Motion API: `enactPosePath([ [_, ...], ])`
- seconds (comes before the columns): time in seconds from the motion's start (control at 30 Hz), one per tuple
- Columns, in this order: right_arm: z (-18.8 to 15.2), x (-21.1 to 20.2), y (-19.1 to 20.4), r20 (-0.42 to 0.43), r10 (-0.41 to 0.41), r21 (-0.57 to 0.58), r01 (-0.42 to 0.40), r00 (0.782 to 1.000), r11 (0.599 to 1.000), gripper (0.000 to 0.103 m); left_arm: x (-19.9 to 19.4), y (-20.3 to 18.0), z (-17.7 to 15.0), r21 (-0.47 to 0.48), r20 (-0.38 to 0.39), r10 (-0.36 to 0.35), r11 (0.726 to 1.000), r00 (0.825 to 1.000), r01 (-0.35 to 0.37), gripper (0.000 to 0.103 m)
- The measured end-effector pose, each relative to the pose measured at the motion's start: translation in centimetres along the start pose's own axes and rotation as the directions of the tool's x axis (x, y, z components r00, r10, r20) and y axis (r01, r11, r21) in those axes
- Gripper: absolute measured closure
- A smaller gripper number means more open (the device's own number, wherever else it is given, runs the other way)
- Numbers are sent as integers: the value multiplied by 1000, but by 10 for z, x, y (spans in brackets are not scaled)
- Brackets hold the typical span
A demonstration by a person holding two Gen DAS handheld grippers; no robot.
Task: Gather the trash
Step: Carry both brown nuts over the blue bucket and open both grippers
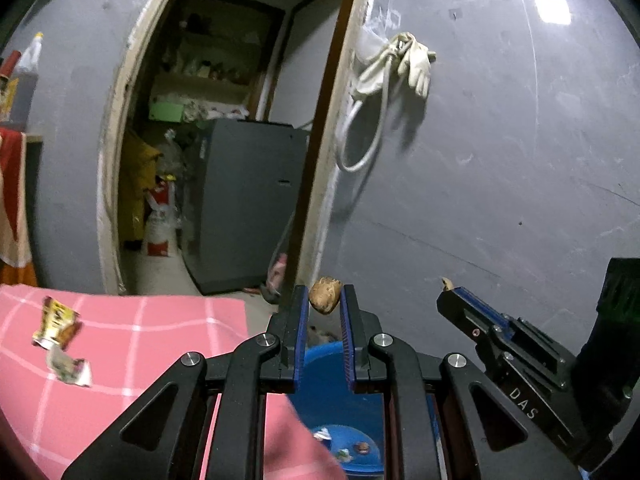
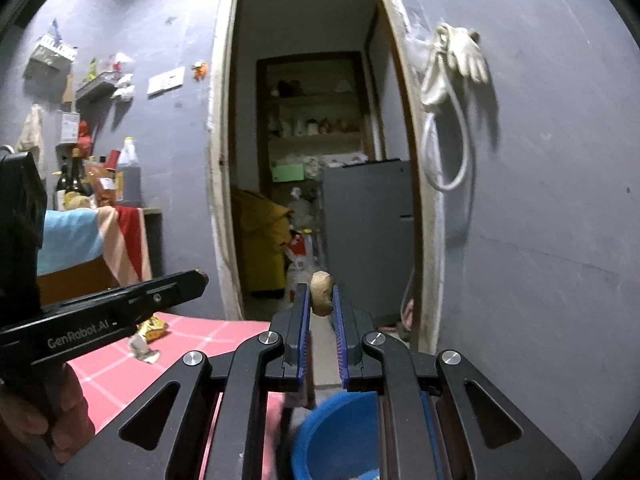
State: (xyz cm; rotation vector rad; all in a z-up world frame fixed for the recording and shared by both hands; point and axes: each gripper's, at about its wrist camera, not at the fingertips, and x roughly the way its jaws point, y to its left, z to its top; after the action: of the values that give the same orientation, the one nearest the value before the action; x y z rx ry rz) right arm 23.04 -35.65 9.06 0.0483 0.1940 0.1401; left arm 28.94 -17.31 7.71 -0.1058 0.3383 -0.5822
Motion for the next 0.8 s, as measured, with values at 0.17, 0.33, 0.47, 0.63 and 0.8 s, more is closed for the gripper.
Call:
enactPosePath([
  [0.17, -12, 1, -22, -39, -30, 43, 32, 999, 999, 93, 21, -10, -10, -12, -60, -16, 1000, 998, 15, 90],
  [0.33, -25, 8, -39, -96, -43, 87, 51, 994, 995, 93, 44, -13, -24, -31, -150, -27, 999, 988, 22, 90],
  [0.47, -35, 15, -49, -141, -48, 117, 65, 989, 991, 93, 66, -13, -35, -50, -237, -44, 998, 971, 33, 90],
  [0.63, -45, 24, -56, -194, -50, 144, 79, 980, 986, 93, 84, -13, -50, -74, -315, -59, 997, 947, 37, 90],
  [0.8, -54, 32, -65, -243, -52, 177, 96, 969, 980, 92, 95, -11, -60, -93, -359, -63, 995, 931, 32, 90],
])
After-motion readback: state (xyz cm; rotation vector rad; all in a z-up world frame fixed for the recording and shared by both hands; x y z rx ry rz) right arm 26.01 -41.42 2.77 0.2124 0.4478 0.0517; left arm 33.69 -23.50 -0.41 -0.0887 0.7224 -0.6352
